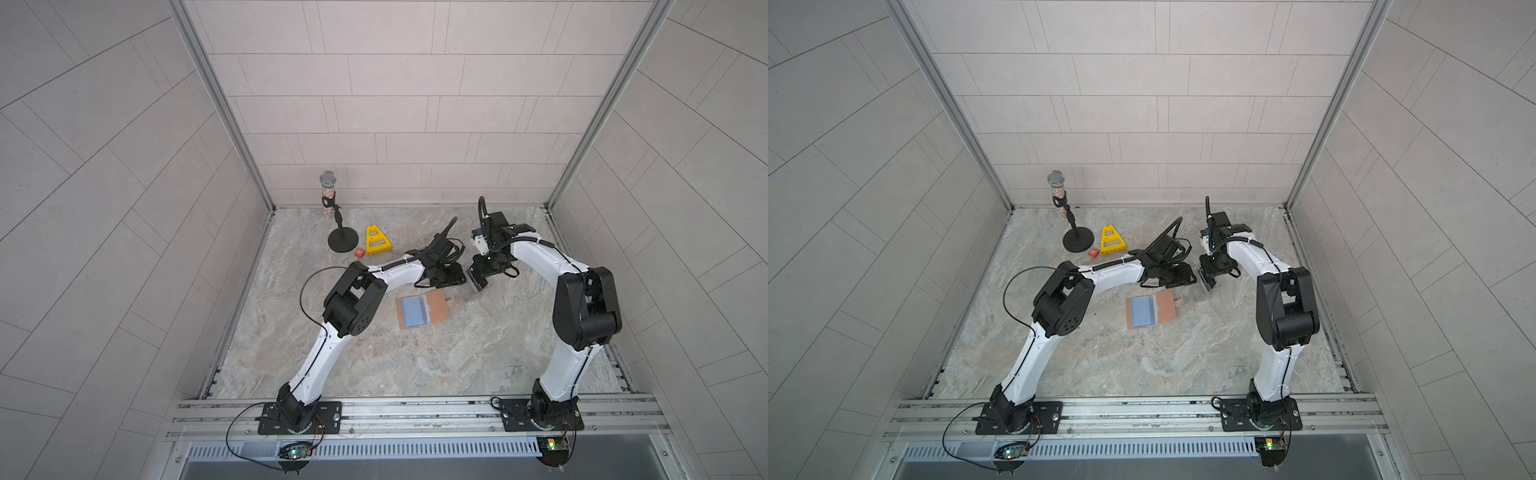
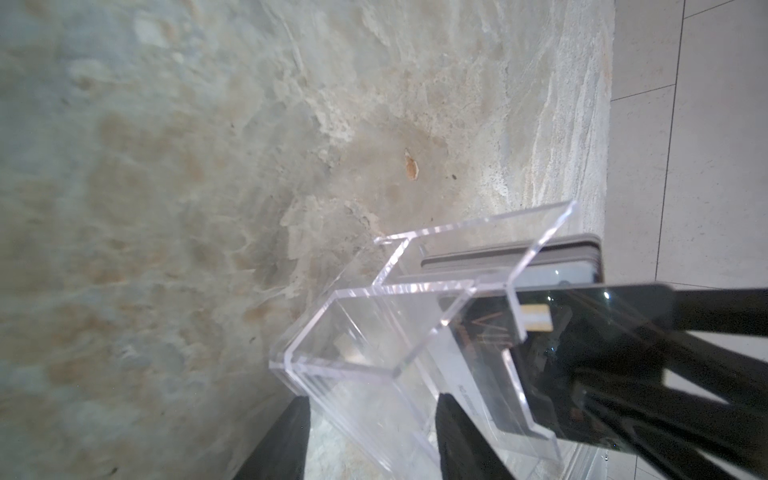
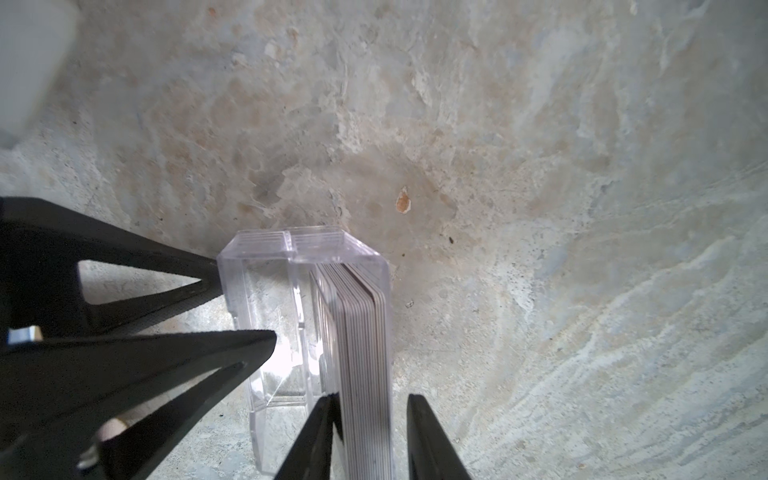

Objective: Insert credit cards into a card holder
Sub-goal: Pick up the credit card from the storage box.

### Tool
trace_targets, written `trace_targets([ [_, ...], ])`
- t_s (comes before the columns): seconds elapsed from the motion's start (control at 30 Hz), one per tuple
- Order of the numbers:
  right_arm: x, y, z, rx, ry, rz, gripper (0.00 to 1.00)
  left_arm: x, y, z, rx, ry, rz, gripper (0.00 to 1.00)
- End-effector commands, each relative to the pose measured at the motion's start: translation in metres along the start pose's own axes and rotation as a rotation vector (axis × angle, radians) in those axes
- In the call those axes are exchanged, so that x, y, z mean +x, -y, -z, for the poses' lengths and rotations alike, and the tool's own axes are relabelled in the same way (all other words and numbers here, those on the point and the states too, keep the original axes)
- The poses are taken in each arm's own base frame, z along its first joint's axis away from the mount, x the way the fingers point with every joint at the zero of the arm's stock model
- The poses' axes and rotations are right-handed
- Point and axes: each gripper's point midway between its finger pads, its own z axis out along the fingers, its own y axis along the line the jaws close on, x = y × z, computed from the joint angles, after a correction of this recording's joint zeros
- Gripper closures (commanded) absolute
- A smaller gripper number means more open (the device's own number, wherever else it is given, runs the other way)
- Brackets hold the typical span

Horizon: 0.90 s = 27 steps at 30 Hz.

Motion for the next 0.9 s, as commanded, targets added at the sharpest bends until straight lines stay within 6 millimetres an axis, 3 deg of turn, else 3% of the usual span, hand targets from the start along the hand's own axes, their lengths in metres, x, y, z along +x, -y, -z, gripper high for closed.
trace_targets([
  [0.0,-0.0032,0.0129,0.0191,0.065,0.024,-0.002,0.69,0.0304,-0.0506,0.001,-0.162,-0.097,0.067,0.47],
  [0.87,-0.005,0.0096,0.029,0.051,0.032,0.0,0.93,0.0304,-0.0537,0.0016,-0.164,-0.098,0.072,0.47],
])
